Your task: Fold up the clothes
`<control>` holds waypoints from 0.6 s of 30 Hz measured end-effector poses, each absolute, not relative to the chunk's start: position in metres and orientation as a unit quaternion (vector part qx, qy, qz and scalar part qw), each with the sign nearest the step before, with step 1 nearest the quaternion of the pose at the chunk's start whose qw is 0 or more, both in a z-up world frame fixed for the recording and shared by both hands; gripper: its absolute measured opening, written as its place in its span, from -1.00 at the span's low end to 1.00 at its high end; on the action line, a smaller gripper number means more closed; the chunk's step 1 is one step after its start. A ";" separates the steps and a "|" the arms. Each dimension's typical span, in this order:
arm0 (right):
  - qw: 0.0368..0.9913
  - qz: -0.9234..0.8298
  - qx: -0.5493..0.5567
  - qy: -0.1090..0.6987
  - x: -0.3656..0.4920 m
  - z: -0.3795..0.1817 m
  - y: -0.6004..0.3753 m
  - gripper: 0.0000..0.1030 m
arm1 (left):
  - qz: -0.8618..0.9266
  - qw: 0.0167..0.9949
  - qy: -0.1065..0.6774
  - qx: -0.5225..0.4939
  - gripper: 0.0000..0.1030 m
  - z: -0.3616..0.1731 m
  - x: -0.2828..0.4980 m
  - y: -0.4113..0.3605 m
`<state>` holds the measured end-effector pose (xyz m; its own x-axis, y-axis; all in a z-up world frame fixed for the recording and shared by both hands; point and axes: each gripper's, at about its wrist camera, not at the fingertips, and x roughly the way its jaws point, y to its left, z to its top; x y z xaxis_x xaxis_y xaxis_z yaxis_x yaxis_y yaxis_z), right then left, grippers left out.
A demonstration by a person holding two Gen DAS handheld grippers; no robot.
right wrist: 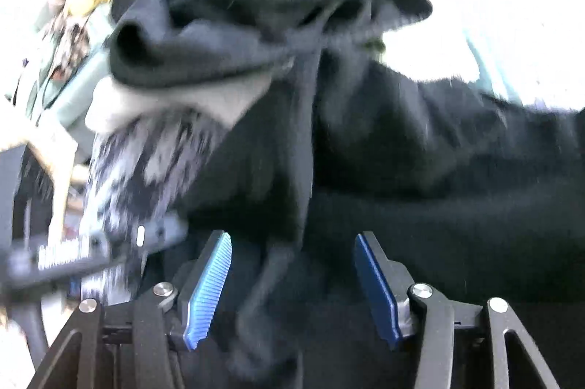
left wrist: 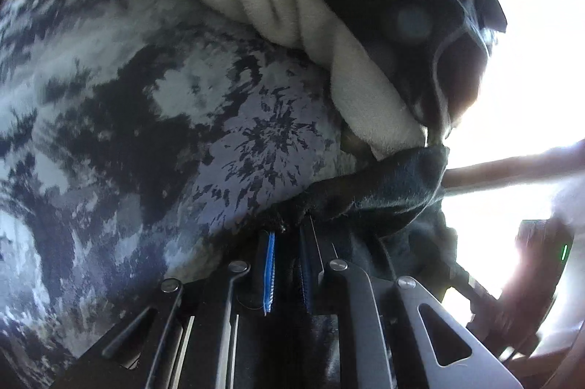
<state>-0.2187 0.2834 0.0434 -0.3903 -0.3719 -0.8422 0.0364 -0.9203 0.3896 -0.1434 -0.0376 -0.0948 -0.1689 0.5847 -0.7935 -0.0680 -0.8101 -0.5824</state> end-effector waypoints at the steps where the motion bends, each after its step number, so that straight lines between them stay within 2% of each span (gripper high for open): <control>1: 0.121 -0.815 0.545 -0.152 -0.226 0.040 0.282 0.09 | 0.738 0.222 -0.206 -0.604 -0.76 -0.093 -0.143 -0.036; 2: 0.116 -0.811 0.554 -0.147 -0.232 0.035 0.279 -0.27 | 0.739 0.221 -0.201 -0.604 -0.76 -0.092 -0.143 -0.035; 3: 0.114 -0.807 0.563 -0.138 -0.236 0.030 0.277 -0.96 | 0.738 0.222 -0.201 -0.605 -0.76 -0.092 -0.144 -0.035; 9: 0.117 -0.823 0.542 -0.121 -0.235 0.057 0.278 -0.95 | 0.700 0.226 -0.273 -0.620 -0.76 -0.104 -0.156 -0.052; 12: 0.124 -0.839 0.516 -0.119 -0.244 0.074 0.271 -0.95 | 0.717 0.229 -0.246 -0.611 -0.75 -0.094 -0.154 -0.048; 18: 0.103 -0.844 0.518 -0.096 -0.277 0.053 0.260 -0.95 | 0.718 0.227 -0.236 -0.614 -0.71 -0.095 -0.158 -0.051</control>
<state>-0.2767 0.2597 0.0532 -0.4426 -0.2728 -0.8542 0.0746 -0.9605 0.2681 -0.1584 -0.0509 -0.0948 -0.1422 0.6158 -0.7750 -0.0366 -0.7857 -0.6176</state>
